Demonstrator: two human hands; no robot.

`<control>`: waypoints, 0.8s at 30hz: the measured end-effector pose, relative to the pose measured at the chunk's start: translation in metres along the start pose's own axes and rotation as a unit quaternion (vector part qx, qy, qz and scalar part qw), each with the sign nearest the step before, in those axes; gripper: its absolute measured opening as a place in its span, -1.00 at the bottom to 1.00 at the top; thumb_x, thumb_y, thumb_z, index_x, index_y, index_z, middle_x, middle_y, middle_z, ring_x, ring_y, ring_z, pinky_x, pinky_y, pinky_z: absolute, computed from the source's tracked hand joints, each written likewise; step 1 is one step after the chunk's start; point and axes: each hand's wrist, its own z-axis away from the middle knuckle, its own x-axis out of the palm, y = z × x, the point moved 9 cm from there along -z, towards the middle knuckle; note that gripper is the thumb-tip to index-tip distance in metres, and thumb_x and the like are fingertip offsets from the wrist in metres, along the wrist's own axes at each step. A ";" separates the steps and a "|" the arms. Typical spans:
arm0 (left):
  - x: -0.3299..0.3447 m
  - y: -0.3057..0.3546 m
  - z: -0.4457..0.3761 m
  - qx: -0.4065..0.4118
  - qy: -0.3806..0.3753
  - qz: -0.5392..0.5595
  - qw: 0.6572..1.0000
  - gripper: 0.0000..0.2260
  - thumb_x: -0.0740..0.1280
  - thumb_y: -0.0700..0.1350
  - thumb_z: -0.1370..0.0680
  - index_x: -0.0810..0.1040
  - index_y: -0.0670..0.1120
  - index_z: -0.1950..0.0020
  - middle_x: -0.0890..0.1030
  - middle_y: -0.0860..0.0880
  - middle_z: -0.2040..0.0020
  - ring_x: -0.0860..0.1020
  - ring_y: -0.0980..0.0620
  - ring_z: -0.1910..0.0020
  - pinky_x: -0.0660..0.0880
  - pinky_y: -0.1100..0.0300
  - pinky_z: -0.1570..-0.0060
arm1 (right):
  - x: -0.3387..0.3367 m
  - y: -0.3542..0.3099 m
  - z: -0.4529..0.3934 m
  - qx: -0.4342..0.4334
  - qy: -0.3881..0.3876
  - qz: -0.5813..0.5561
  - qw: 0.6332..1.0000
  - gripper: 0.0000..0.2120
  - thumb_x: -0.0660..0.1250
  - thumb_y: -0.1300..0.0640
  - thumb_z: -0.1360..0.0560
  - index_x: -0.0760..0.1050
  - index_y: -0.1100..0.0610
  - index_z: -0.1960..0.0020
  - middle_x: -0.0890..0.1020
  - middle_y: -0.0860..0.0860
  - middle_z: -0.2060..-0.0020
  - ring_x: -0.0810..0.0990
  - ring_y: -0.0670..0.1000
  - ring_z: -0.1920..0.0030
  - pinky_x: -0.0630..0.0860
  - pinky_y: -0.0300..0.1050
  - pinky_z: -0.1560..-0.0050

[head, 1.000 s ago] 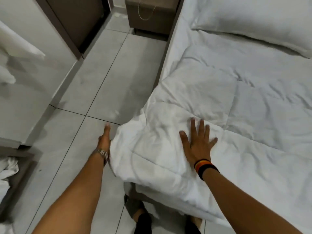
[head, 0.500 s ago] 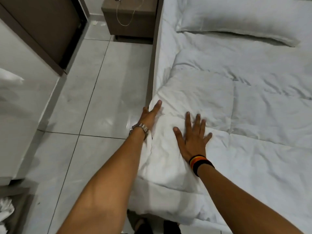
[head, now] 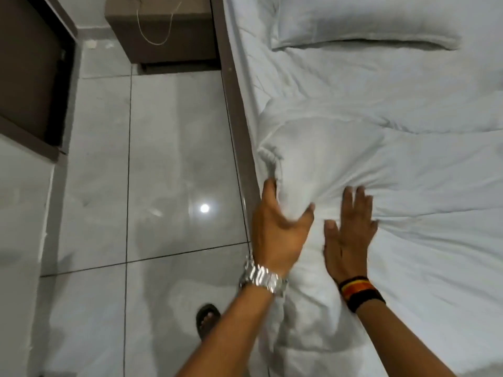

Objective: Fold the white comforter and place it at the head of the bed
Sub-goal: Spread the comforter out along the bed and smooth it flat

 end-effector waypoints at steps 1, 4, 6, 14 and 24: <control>-0.005 -0.008 0.013 -0.018 -0.009 -0.047 0.999 -0.43 0.58 0.08 -0.41 0.44 0.11 -0.35 0.69 0.20 -0.15 0.66 0.32 -0.08 0.60 0.36 -0.01 | 0.007 0.000 0.008 0.010 -0.033 0.026 0.999 -0.30 -0.15 -0.41 -0.64 -0.10 -0.16 -0.70 -0.09 -0.04 -0.71 -0.18 0.05 -0.69 -0.17 0.44 -0.55; -0.011 -0.075 0.033 -0.204 -0.099 -0.101 0.969 -0.15 0.54 0.27 -0.44 0.25 0.00 -0.58 0.51 -0.04 -0.48 0.55 -0.08 -0.40 0.55 0.06 -0.29 | 0.033 0.019 0.026 0.075 -0.130 0.092 0.984 -0.23 -0.31 -0.51 -0.54 -0.18 -0.23 -0.68 -0.14 -0.07 -0.70 -0.27 -0.01 -0.67 -0.23 0.44 -0.55; -0.021 -0.105 0.014 -0.251 -0.109 -0.135 0.952 0.02 0.41 0.42 -0.45 0.04 -0.05 -0.70 0.29 -0.11 -0.64 0.38 -0.17 -0.55 0.39 -0.04 -0.48 | 0.036 0.024 0.009 0.094 -0.123 0.101 0.983 -0.23 -0.32 -0.52 -0.53 -0.18 -0.26 -0.67 -0.13 -0.08 -0.70 -0.27 -0.04 -0.67 -0.27 0.45 -0.54; 0.040 -0.085 -0.196 -0.055 -0.183 -0.159 0.968 -0.07 0.38 0.27 -0.58 -0.09 -0.05 -0.73 0.17 -0.12 -0.70 0.25 -0.14 -0.64 0.21 0.12 -0.55 | 0.032 0.021 -0.079 0.202 -0.035 0.066 0.977 -0.21 -0.22 -0.49 -0.54 -0.20 -0.23 -0.69 -0.20 -0.01 -0.70 -0.30 0.02 -0.67 -0.39 0.47 -0.49; 0.240 -0.051 -0.298 -0.031 -0.435 -0.149 0.887 0.11 0.57 0.29 -0.39 -0.09 0.16 -0.71 0.22 0.05 -0.68 0.26 0.00 -0.63 0.27 0.22 -0.39 | 0.060 0.047 -0.136 0.266 0.037 0.119 0.956 -0.24 -0.20 -0.47 -0.60 -0.19 -0.16 -0.70 -0.18 0.01 -0.70 -0.28 0.05 -0.67 -0.31 0.54 -0.48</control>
